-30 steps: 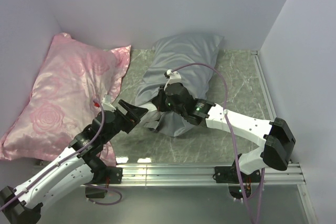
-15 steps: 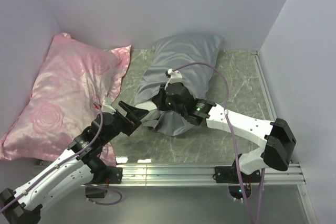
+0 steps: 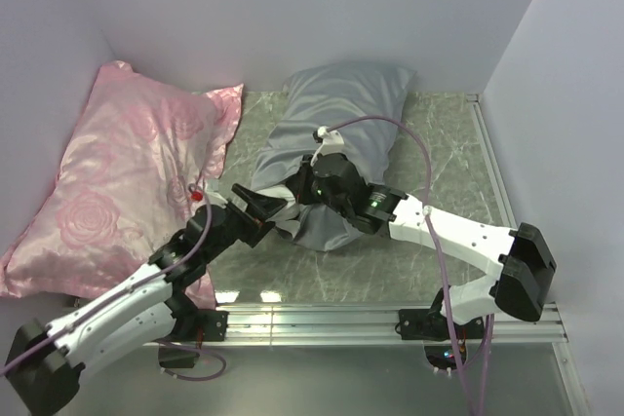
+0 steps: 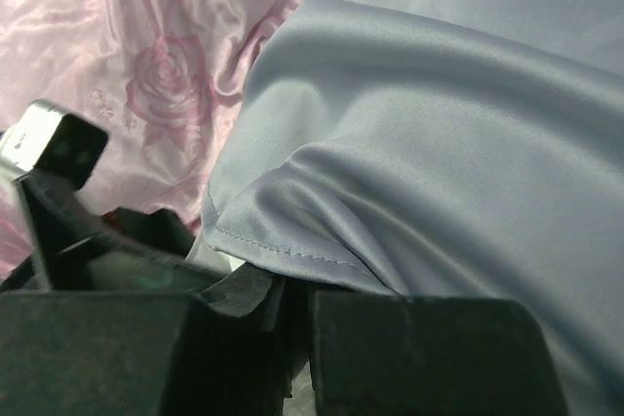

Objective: Remove the pillowcase from the pillow

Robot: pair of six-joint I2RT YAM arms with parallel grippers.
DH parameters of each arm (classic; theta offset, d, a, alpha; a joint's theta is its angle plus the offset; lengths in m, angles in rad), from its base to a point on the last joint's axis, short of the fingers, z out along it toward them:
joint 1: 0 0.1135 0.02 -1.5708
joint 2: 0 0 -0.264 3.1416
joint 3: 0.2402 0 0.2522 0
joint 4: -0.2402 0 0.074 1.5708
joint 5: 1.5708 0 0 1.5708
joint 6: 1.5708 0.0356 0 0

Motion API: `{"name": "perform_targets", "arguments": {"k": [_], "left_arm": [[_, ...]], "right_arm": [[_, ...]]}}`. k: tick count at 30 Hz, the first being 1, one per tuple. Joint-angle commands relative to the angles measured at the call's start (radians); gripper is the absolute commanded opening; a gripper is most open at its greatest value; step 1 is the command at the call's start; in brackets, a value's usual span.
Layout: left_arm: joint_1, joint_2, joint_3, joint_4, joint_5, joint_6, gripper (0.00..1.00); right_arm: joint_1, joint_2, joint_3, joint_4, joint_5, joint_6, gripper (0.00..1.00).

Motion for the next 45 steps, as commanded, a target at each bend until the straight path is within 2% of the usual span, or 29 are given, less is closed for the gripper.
{"name": "perform_targets", "arguments": {"k": [1, 3, 8, 10, 11, 13, 14, 15, 18, 19, 22, 24, 28, 32, 35, 40, 45], "left_arm": [[0.001, 0.12, -0.023, 0.276, 0.031, -0.032, 0.99], [0.001, 0.134, -0.065, 0.388, 0.032, -0.046, 0.98], [0.002, 0.099, -0.065, 0.376, -0.048, 0.0, 0.93], [0.002, 0.104, -0.053, 0.387, -0.068, 0.037, 0.81], [0.004, 0.111, -0.039, 0.395, -0.068, 0.054, 0.54], [0.005, 0.125, -0.017, 0.381, -0.071, 0.1, 0.25], [0.005, 0.137, 0.001, 0.376, -0.07, 0.115, 0.01], [0.004, 0.139, 0.012, 0.363, -0.079, 0.126, 0.01], [0.004, 0.133, 0.038, 0.32, -0.108, 0.155, 0.01], [0.005, 0.131, 0.045, 0.309, -0.117, 0.169, 0.01], [0.004, 0.145, 0.085, 0.281, -0.139, 0.195, 0.01], [0.004, 0.16, 0.124, 0.263, -0.139, 0.209, 0.01], [0.002, 0.18, 0.154, 0.274, -0.129, 0.216, 0.01], [0.004, 0.177, 0.193, 0.246, -0.139, 0.227, 0.01], [0.004, 0.176, 0.22, 0.228, -0.134, 0.232, 0.01], [0.002, 0.176, 0.254, 0.218, -0.11, 0.243, 0.01], [0.002, 0.156, 0.279, 0.18, -0.114, 0.259, 0.01]], "right_arm": [[0.012, -0.071, -0.01, 0.105, -0.011, 0.018, 0.0], [0.015, -0.077, -0.024, 0.105, -0.012, 0.023, 0.0], [0.042, -0.075, -0.047, 0.11, -0.014, 0.031, 0.0], [0.059, -0.068, -0.05, 0.11, -0.012, 0.034, 0.0], [0.064, -0.066, -0.051, 0.11, -0.006, 0.035, 0.0], [0.071, -0.064, -0.051, 0.095, -0.003, 0.034, 0.0], [0.073, -0.068, -0.051, 0.086, -0.002, 0.032, 0.0], [0.074, -0.083, -0.05, 0.06, 0.0, 0.026, 0.0], [0.073, -0.148, -0.038, -0.012, 0.02, 0.005, 0.24], [0.076, -0.172, -0.035, -0.032, 0.024, 0.0, 0.39], [0.085, -0.277, -0.041, -0.103, 0.04, -0.003, 0.55], [0.087, -0.36, -0.057, -0.169, 0.047, 0.015, 0.58], [0.09, -0.488, -0.122, -0.302, 0.127, 0.077, 0.59], [0.09, -0.635, -0.25, -0.446, 0.225, 0.178, 0.61], [0.09, -0.722, -0.333, -0.461, 0.218, 0.21, 0.62], [0.09, -0.801, -0.415, -0.497, 0.239, 0.253, 0.7], [0.09, -0.766, -0.407, -0.553, 0.285, 0.299, 0.69]]}}
